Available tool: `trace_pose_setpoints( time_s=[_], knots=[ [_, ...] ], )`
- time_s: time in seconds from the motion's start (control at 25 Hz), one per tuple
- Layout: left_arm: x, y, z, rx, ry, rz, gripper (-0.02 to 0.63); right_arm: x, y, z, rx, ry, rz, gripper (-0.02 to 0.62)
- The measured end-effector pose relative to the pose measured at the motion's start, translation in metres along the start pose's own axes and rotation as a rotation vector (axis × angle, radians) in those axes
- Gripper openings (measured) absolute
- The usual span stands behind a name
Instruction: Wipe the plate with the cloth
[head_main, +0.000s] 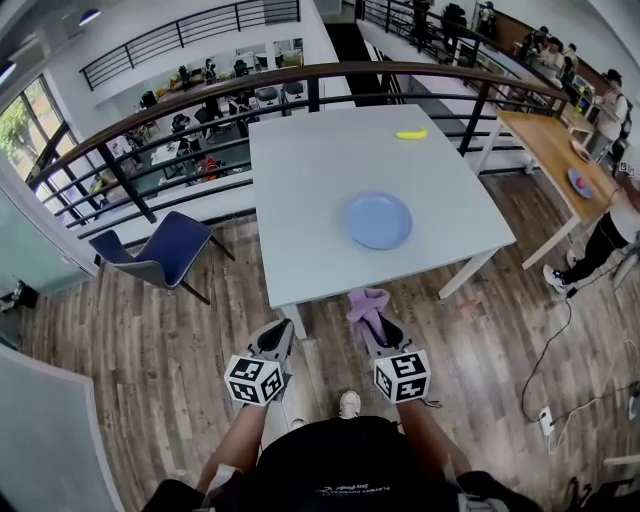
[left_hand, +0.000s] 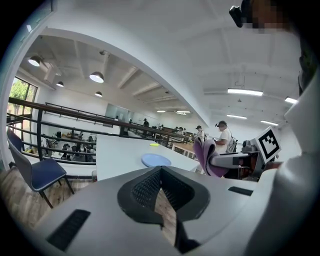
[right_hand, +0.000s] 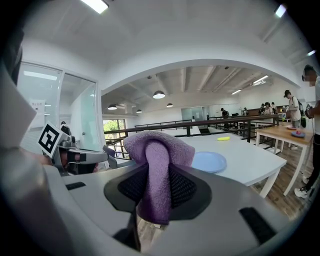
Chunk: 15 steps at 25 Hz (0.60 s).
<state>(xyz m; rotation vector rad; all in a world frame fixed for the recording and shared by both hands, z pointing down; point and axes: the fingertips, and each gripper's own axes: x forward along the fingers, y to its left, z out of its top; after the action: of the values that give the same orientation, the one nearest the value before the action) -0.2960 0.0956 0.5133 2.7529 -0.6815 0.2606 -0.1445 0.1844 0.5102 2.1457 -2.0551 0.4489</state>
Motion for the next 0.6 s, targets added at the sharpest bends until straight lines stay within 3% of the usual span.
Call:
trace_pose_setpoints(
  time_s=[0.2,0.6],
  knots=[
    [0.042,-0.013,0.010,0.047,0.015,0.008,0.012,0.011,-0.039,0.002,0.019,0.005,0.012,0.117],
    [0.096,-0.045,0.016,0.056,0.037,0.003,0.012,0.023,-0.089,0.000,0.050,0.020,0.062,0.117]
  ],
)
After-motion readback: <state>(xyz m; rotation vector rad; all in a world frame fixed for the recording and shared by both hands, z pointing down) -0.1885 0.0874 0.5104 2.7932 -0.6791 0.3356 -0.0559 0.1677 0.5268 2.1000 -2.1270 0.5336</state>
